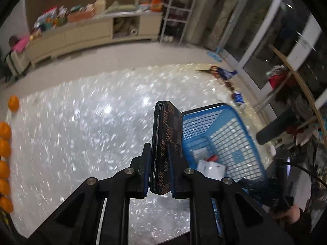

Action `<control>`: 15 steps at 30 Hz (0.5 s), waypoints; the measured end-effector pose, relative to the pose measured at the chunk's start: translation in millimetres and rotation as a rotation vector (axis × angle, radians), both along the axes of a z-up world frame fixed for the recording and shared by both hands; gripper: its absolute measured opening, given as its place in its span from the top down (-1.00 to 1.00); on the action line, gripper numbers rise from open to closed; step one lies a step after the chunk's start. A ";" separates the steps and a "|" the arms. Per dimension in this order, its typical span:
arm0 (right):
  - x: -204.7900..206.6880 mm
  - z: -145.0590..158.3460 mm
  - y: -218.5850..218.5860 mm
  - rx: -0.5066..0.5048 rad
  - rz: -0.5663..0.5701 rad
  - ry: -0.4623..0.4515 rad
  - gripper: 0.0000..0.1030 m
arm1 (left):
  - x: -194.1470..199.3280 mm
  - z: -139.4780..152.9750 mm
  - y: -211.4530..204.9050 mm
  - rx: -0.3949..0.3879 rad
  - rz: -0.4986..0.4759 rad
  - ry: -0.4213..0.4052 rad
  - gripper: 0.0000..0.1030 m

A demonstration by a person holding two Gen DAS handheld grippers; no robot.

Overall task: Organize rigid objects
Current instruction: 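Lift the checkered case and carry it over the basket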

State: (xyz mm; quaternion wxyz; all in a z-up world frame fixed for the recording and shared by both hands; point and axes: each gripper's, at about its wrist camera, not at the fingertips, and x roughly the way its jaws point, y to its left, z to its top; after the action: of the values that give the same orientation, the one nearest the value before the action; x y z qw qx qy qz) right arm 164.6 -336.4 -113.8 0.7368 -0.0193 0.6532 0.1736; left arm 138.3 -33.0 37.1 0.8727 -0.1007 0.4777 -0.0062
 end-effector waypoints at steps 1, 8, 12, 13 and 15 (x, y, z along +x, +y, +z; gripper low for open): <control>0.1 0.0 0.3 -0.001 0.000 -0.001 0.79 | 0.8 3.5 -5.2 -0.001 -0.013 -0.004 0.67; -2.4 0.3 4.4 -0.015 0.007 -0.005 0.79 | 1.1 26.2 -50.4 -0.045 -0.168 -0.045 0.67; -2.6 -0.3 4.2 -0.014 0.007 -0.005 0.79 | 1.4 13.6 -82.0 -0.036 -0.250 -0.015 0.67; -2.7 -0.5 3.9 -0.014 0.007 -0.005 0.79 | 1.3 7.8 -88.0 -0.029 -0.263 -0.003 0.67; -2.6 -0.4 4.3 -0.013 0.006 -0.004 0.79 | 2.4 -7.6 -99.6 -0.022 -0.287 0.031 0.67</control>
State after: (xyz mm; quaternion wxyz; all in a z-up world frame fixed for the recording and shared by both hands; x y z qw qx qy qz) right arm 162.0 -332.1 -114.2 0.7372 -0.0264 0.6529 0.1716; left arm 140.7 -132.6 29.4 0.8543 -0.0413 0.5004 -0.1347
